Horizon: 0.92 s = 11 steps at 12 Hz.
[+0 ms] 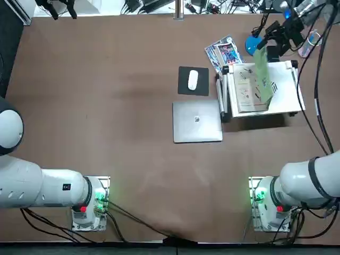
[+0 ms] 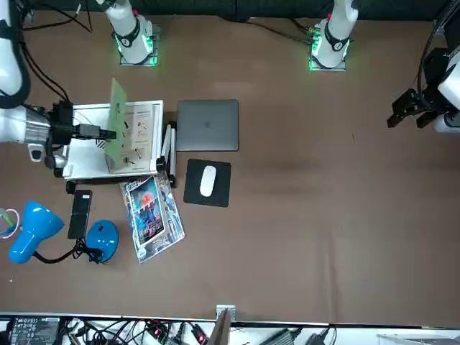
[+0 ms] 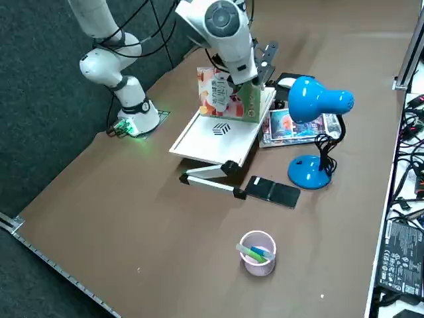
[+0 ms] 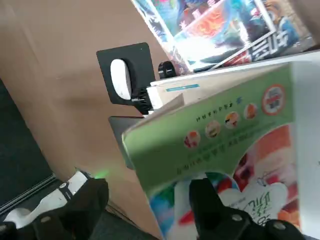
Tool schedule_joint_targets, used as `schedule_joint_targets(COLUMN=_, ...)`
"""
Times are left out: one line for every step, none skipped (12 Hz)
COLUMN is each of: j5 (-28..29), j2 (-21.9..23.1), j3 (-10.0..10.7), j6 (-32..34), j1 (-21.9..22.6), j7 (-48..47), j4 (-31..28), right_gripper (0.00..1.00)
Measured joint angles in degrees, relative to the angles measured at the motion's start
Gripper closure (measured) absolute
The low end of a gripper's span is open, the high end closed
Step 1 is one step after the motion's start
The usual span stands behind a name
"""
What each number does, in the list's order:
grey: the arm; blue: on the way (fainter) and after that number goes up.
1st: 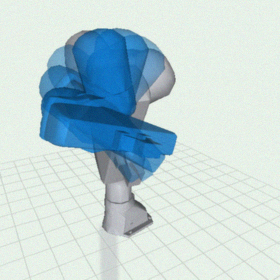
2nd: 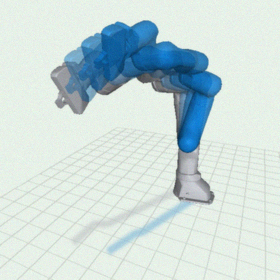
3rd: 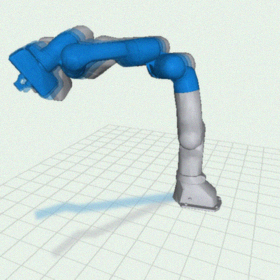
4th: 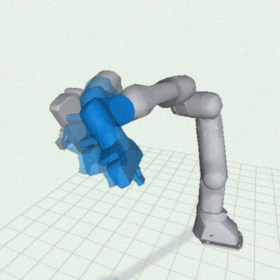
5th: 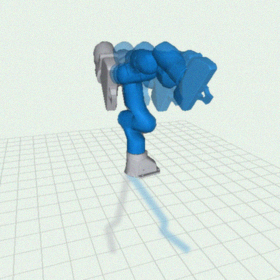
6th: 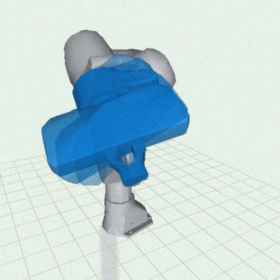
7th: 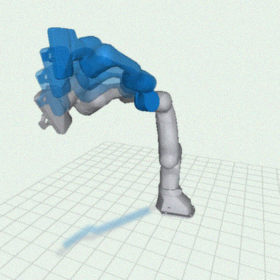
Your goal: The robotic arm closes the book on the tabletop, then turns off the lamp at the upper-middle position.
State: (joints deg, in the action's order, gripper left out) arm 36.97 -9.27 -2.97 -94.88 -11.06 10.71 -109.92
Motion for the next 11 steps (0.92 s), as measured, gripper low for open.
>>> schedule_joint_targets(j5=0.0, j2=0.0, j3=0.0, j6=-0.7, j1=1.3, j7=-1.2, j4=-0.1, right_gripper=0.0)
schedule_joint_targets(j5=0.0, j2=0.0, j3=0.0, j6=-1.5, j1=2.5, j7=-2.1, j4=-0.2, right_gripper=0.0)
schedule_joint_targets(j5=0.0, j2=-0.1, j3=0.0, j6=-2.3, j1=3.6, j7=-2.8, j4=-0.4, right_gripper=0.0)
schedule_joint_targets(j5=0.0, j2=-0.3, j3=0.0, j6=-3.3, j1=4.8, j7=-3.7, j4=-0.5, right_gripper=0.0)
schedule_joint_targets(j5=0.0, j2=-0.5, j3=0.0, j6=-4.4, j1=6.0, j7=-4.9, j4=-0.7, right_gripper=0.0)
schedule_joint_targets(j5=-0.1, j2=-0.8, j3=0.0, j6=-5.2, j1=7.1, j7=-6.3, j4=-0.7, right_gripper=0.0)
schedule_joint_targets(j5=-0.9, j2=-1.0, j3=0.0, j6=-5.8, j1=8.2, j7=-7.8, j4=-0.7, right_gripper=0.0)
schedule_joint_targets(j5=-3.0, j2=-1.0, j3=0.0, j6=-6.1, j1=9.2, j7=-9.3, j4=-0.7, right_gripper=0.0)
schedule_joint_targets(j5=-5.7, j2=-1.0, j3=0.0, j6=-6.2, j1=10.1, j7=-11.1, j4=-0.7, right_gripper=0.0)
schedule_joint_targets(j5=-8.6, j2=-0.8, j3=0.0, j6=-6.3, j1=11.1, j7=-13.4, j4=-0.5, right_gripper=0.0)
schedule_joint_targets(j5=-11.7, j2=-0.5, j3=0.0, j6=-6.3, j1=12.3, j7=-16.1, j4=-0.4, right_gripper=0.0)
